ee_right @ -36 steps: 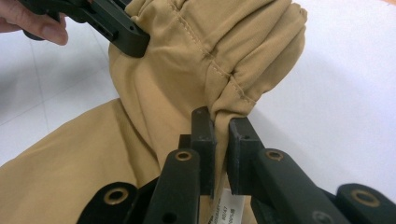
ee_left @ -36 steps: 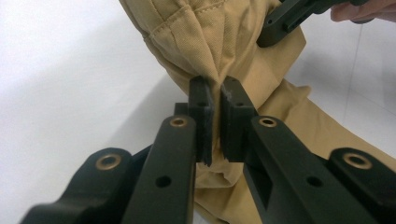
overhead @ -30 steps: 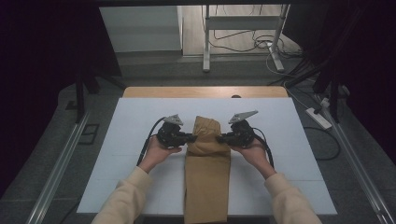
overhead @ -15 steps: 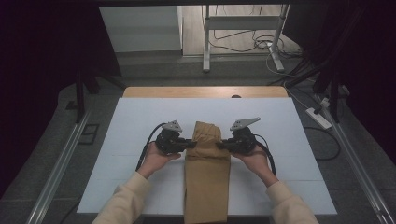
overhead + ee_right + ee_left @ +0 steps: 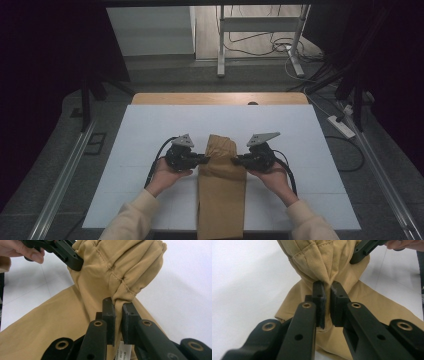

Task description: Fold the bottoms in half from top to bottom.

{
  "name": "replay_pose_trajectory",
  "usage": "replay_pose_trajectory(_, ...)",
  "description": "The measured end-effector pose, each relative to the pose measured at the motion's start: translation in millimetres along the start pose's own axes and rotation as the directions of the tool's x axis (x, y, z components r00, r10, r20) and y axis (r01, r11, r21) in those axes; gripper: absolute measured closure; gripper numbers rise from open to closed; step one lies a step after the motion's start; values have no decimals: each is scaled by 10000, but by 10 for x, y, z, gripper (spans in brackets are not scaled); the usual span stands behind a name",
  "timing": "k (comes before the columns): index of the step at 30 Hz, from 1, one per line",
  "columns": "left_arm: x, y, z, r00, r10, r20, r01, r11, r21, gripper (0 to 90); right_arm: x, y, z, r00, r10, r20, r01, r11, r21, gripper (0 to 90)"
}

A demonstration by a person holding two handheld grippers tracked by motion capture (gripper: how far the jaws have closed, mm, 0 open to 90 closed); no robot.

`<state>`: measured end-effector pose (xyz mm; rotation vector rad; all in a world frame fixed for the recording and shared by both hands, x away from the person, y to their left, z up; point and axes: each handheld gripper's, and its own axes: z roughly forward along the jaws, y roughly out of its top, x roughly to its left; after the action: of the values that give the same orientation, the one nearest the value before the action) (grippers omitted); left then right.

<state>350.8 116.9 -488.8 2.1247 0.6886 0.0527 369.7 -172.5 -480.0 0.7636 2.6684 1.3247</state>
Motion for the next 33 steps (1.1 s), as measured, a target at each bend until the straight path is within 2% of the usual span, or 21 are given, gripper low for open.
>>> replay_pose_trajectory(14, -105, -53, 29, 9997, 170, 165, -172, 9998, 108, 828, 98, -81, -89, 9996, -267, 28, 267, 9996, 34, 826)
replay_pose_trajectory(33, -209, -199, 76, 9993, 147, 349, -162, 9990, 428, 813, 253, -257, -84, 9992, -398, -87, 401, 9986, 359, 822)
